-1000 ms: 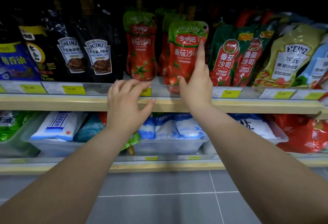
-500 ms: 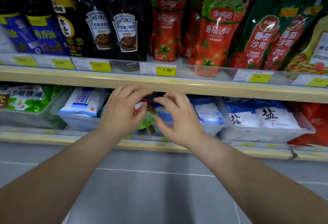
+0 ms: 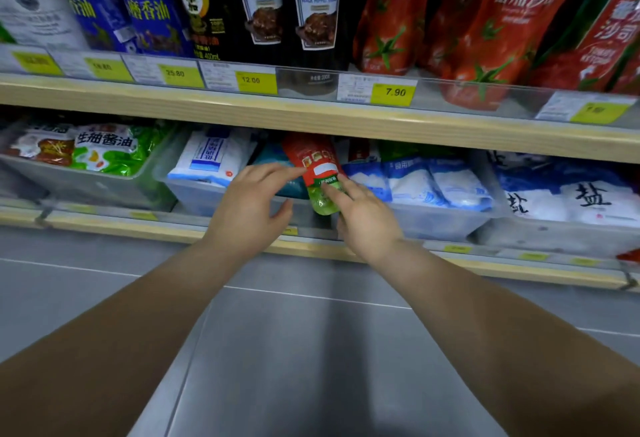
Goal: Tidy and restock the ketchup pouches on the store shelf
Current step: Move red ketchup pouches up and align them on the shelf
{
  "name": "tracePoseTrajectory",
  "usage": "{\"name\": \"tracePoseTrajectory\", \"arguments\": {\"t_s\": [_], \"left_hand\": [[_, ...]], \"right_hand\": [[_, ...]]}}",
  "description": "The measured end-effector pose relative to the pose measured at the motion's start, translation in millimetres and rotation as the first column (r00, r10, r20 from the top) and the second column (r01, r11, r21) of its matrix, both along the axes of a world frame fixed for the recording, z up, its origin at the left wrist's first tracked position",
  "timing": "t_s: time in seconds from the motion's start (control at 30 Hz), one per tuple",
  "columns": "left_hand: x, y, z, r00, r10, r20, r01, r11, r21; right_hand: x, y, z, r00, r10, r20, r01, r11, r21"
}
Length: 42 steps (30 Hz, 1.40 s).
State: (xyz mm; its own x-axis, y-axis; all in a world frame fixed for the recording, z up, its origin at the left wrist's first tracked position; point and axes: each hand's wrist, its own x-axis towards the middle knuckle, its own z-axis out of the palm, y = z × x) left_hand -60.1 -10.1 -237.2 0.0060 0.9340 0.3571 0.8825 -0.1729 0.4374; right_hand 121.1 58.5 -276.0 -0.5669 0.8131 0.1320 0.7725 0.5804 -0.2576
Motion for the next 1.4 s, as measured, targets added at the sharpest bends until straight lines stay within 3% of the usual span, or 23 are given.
{"name": "tracePoseTrajectory", "arguments": {"t_s": [0.23,0.37,0.47,0.63,0.7,0.8,0.93,1.07,1.13,1.23,1.33,1.4], "left_hand": [[10,9,7,0.998,-0.034,0.053,0.032,0.999,0.031],[28,17,17,0.983,-0.050,0.176,0.032,0.994,0.107],[37,22,26,0.943,-0.008,0.333,-0.026,0.995,0.096],[49,30,45,0.905,0.098,0.415,-0.132,0.990,0.054],[54,34,55,0.842,0.111,0.527,-0.127,0.992,-0.006],[65,40,74,0.702,0.041,0.711,-0.064,0.998,0.005],[78,49,103,0.593,-0.047,0.803,-0.014,0.997,0.070],[90,57,130,0.562,-0.149,0.813,0.033,0.987,0.158],[94,59,140,0.587,-0.209,0.782,0.059,0.975,0.216],[91,57,139,0.760,-0.221,0.611,0.089,0.967,0.239],[76,56,122,0.924,-0.108,0.367,0.024,0.974,0.225],[65,58,110,0.976,0.026,0.218,-0.075,0.973,0.219]], "right_hand": [[10,-18,45,0.941,0.111,-0.320,-0.012,0.955,0.295],[9,-20,76,0.880,0.131,-0.457,-0.026,0.973,0.229],[7,-16,94,0.833,0.033,-0.552,0.035,0.993,0.112],[12,-9,114,0.705,-0.043,-0.708,0.060,0.998,-0.002],[19,-10,119,0.686,-0.017,-0.727,0.060,0.998,0.034],[33,-15,116,0.752,0.016,-0.659,0.049,0.996,0.081],[45,-23,111,0.830,-0.042,-0.556,0.045,0.999,-0.008],[50,-16,117,0.784,-0.023,-0.621,0.070,0.996,0.051],[53,-9,124,0.738,-0.012,-0.675,0.094,0.992,0.085],[58,6,134,0.702,0.054,-0.710,0.124,0.972,0.197],[59,26,148,0.687,0.113,-0.718,0.181,0.931,0.319],[55,39,158,0.698,0.124,-0.705,0.226,0.896,0.381]]}}
